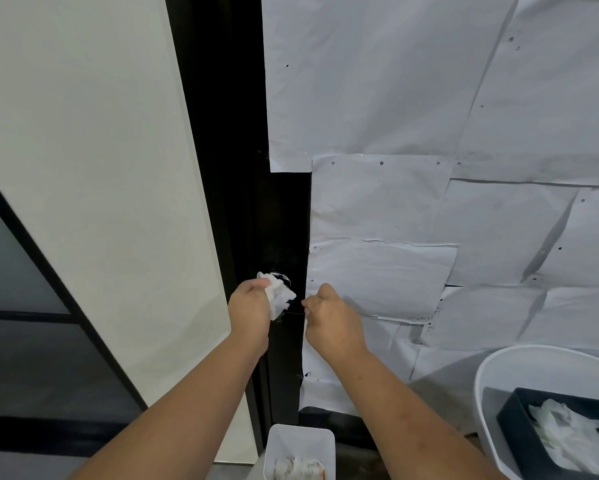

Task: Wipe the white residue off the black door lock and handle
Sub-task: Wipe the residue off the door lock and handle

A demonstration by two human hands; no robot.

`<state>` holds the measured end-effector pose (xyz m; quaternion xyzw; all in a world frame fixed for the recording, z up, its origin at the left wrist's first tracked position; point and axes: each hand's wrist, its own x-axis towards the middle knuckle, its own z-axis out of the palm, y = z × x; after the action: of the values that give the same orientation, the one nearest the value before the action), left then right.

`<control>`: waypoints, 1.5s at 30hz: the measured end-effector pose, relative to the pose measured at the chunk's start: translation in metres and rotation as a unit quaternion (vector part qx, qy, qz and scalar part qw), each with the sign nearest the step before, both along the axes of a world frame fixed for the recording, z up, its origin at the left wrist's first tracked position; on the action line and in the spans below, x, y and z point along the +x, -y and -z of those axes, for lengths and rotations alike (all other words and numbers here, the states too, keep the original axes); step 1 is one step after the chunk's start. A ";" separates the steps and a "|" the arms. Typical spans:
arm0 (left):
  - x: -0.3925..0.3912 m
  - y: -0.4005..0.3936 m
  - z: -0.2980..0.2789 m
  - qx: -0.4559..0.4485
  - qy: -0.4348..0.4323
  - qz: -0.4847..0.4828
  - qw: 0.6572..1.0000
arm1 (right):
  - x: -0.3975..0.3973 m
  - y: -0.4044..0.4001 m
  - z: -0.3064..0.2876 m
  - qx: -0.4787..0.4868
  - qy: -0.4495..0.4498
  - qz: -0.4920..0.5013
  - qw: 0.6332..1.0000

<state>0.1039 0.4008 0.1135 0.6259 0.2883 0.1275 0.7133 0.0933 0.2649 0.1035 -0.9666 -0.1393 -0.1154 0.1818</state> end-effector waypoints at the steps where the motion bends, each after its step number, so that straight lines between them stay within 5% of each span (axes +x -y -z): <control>1: 0.000 -0.001 0.001 0.015 -0.002 0.012 1.000 | 0.000 0.000 0.000 0.001 0.000 -0.001 1.000; 4: -0.002 -0.003 0.003 0.118 -0.012 0.040 0.992 | -0.001 0.000 0.000 0.005 0.002 -0.005 1.000; 13: 0.012 0.001 -0.001 0.196 -0.059 0.067 0.977 | 0.000 0.001 0.000 -0.003 0.003 -0.002 1.000; 21: 0.022 0.005 0.003 0.438 -0.032 0.079 0.895 | 0.003 0.003 0.004 0.005 0.006 -0.011 1.000; 25: 0.024 0.001 0.004 0.478 -0.017 0.082 0.875 | 0.003 0.004 0.004 0.010 0.010 -0.017 1.000; 31: 0.028 -0.005 0.011 0.394 0.005 0.063 0.917 | 0.002 0.004 0.004 0.006 0.004 -0.013 1.000; 36: 0.024 -0.003 0.007 0.194 -0.032 0.020 0.980 | 0.002 0.004 0.003 0.015 -0.002 -0.018 1.000; 45: 0.023 -0.002 0.008 -0.013 -0.084 0.010 0.996 | 0.002 0.005 0.003 0.022 -0.003 -0.013 1.000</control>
<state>0.1273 0.4029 0.1053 0.6279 0.3425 0.0637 0.6960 0.0954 0.2604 0.1007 -0.9606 -0.1491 -0.1131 0.2054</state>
